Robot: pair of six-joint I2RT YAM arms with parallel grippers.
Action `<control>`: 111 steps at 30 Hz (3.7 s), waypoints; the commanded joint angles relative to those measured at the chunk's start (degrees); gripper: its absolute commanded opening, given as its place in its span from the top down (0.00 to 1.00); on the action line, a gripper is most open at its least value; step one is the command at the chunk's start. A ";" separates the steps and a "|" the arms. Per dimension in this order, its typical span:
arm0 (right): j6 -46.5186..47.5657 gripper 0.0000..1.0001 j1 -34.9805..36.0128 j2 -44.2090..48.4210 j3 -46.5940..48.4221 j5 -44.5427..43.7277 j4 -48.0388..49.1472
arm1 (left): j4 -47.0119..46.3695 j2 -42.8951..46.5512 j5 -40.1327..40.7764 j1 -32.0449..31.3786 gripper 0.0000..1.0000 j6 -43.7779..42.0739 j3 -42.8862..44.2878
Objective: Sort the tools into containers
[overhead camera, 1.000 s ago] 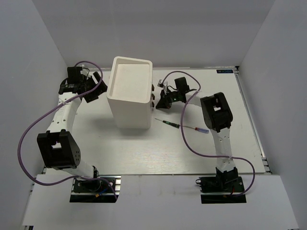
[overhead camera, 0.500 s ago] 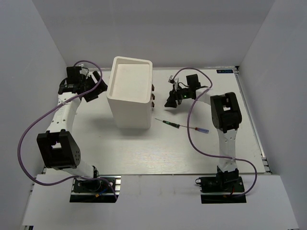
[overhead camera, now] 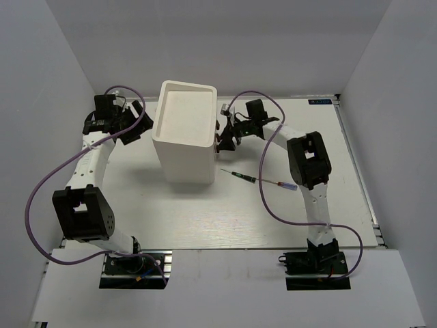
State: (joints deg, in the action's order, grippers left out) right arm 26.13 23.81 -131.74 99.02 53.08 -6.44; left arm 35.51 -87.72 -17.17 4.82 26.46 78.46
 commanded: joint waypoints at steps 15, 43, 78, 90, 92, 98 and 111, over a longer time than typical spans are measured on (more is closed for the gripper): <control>3.74 0.34 1.24 -4.31 4.25 9.05 0.02 | -0.35 1.33 -1.38 0.45 0.10 0.26 1.44; 2.09 1.00 2.55 1.22 -6.03 6.87 7.65 | -1.41 0.80 -1.90 0.45 0.10 0.79 1.44; 13.39 0.32 -9.40 22.40 -17.10 -12.55 -23.83 | 8.52 14.93 7.68 2.83 0.28 -13.79 11.27; 29.07 0.45 -14.14 37.43 -34.59 -30.58 -37.24 | 3.35 19.35 -18.50 0.54 0.76 -13.90 20.42; 29.41 0.45 -14.41 37.87 -36.61 -33.55 -35.85 | 2.73 19.34 -19.04 -0.07 0.56 -13.89 20.42; 30.38 0.44 -14.06 37.44 -42.50 -40.41 -30.93 | 0.27 19.34 -19.57 -1.91 0.39 -13.36 13.23; 24.35 1.00 -14.23 39.71 -36.13 -35.25 -37.39 | 1.23 18.11 -16.93 -6.40 0.45 -14.42 14.09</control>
State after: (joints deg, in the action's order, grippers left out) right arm 54.78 9.76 -94.76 56.38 14.31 -38.94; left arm 36.49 -69.87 -34.74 -0.67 12.91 90.13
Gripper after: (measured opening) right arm 0.161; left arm 0.560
